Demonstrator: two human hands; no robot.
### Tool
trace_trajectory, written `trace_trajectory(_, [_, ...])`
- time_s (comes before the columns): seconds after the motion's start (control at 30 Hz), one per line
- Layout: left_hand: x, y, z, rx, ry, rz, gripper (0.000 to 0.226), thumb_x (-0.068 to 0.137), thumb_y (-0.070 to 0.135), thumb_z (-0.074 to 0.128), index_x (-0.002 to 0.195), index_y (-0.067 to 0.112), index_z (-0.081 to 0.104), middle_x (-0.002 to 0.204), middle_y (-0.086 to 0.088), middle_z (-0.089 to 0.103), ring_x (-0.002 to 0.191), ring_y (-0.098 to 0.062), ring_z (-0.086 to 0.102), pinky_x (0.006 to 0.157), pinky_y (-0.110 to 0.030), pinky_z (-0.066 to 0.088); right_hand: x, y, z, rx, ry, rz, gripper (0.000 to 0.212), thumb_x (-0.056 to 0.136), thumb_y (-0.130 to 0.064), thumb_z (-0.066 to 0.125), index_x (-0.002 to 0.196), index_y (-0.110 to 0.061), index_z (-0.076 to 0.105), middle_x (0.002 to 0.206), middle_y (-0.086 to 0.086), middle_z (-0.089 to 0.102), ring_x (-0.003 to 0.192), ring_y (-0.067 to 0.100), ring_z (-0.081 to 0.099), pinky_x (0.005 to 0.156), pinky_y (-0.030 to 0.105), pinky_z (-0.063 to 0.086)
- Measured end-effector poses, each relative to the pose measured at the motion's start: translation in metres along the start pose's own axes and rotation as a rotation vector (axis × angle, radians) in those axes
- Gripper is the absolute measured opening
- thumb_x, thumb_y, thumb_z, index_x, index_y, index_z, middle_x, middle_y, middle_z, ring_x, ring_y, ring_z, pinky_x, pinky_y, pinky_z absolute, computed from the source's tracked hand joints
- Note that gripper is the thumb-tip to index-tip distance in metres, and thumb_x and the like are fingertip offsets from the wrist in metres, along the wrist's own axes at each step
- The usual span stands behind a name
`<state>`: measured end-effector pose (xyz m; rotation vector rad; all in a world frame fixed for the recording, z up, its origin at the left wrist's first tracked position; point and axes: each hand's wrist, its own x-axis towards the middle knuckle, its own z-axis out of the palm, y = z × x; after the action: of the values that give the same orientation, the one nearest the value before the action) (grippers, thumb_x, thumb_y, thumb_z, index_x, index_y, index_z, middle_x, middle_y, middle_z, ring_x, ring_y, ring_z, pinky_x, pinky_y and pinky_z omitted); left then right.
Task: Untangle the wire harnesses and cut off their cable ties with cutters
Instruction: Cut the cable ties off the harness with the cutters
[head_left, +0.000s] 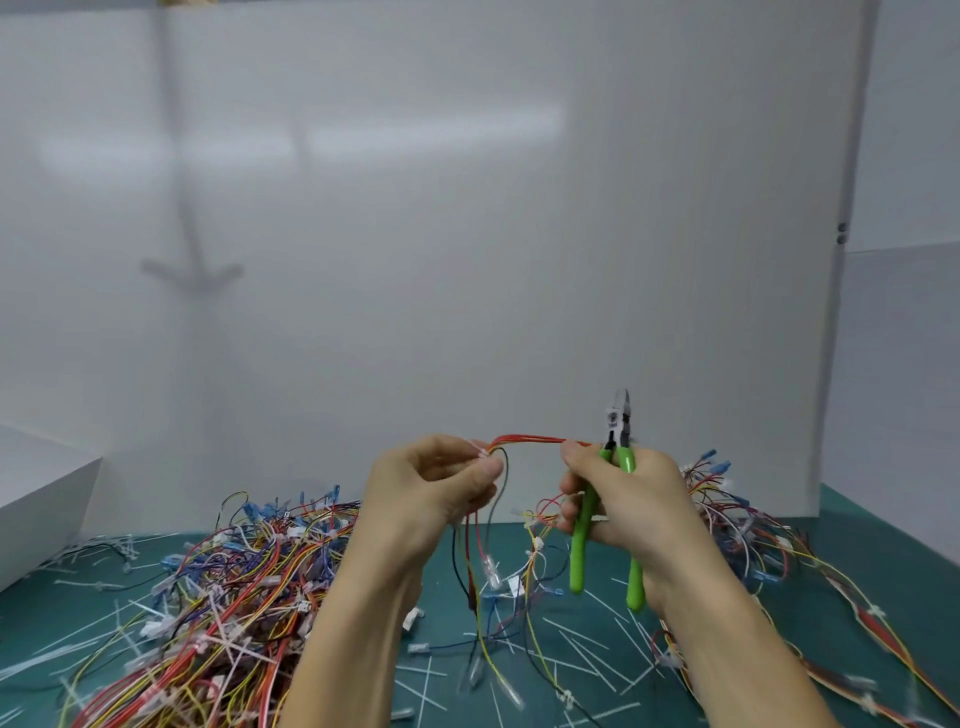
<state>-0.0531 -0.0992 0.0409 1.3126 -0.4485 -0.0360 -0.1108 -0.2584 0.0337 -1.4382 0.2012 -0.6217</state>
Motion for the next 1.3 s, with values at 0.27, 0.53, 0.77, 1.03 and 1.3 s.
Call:
trace_trajectory(0.27, [0.003,0.002,-0.013,0.106,0.089,0.100,0.015,0.076,0.006,0.078,0.087,0.016,0.078,0.081,-0.001,0.078,0.074,-0.004,0.071,0.067,-0.013,0.055,-0.022,-0.021,0.004,-0.801,-0.307,-0.156,0.066,0.089,-0.073,0.025,0.076,-0.020,0.064,0.065,0.001,0.067,0.060,0.017,0.063,0.067,0.040,0.052])
trace_trajectory(0.53, [-0.003,0.008,-0.007,0.249,0.086,0.170,0.031,0.073,0.008,0.084,0.098,0.013,0.065,0.074,0.002,0.077,0.069,-0.003,0.071,0.058,-0.006,0.046,-0.030,-0.016,0.007,-1.316,-0.128,-0.444,0.051,0.095,-0.070,0.012,0.086,-0.031,0.045,0.071,-0.008,0.047,0.074,0.024,0.050,0.061,0.036,0.034])
trace_trajectory(0.77, [-0.003,0.010,-0.006,0.401,0.092,0.228,0.030,0.072,0.015,0.087,0.089,0.017,0.062,0.074,0.006,0.076,0.071,-0.006,0.069,0.069,-0.020,0.046,-0.029,-0.015,0.002,-1.332,-0.121,-0.502,0.052,0.093,-0.073,0.012,0.083,-0.032,0.043,0.067,-0.009,0.047,0.072,0.021,0.052,0.057,0.034,0.031])
trace_trajectory(1.03, [-0.004,0.013,-0.006,0.467,0.074,0.275,0.029,0.072,0.010,0.086,0.084,0.019,0.061,0.072,0.006,0.076,0.076,-0.005,0.071,0.076,-0.021,0.051,-0.027,-0.016,-0.001,-1.305,-0.112,-0.518,0.058,0.091,-0.075,0.015,0.080,-0.028,0.047,0.070,-0.006,0.053,0.073,0.023,0.054,0.056,0.032,0.034])
trace_trajectory(1.3, [-0.006,0.015,-0.006,0.492,0.068,0.279,0.028,0.073,0.011,0.085,0.085,0.019,0.062,0.072,0.007,0.076,0.076,-0.005,0.071,0.076,-0.020,0.052,-0.026,-0.017,-0.001,-1.268,-0.125,-0.494,0.061,0.090,-0.076,0.019,0.073,-0.024,0.046,0.067,-0.005,0.053,0.067,0.015,0.054,0.052,0.029,0.034])
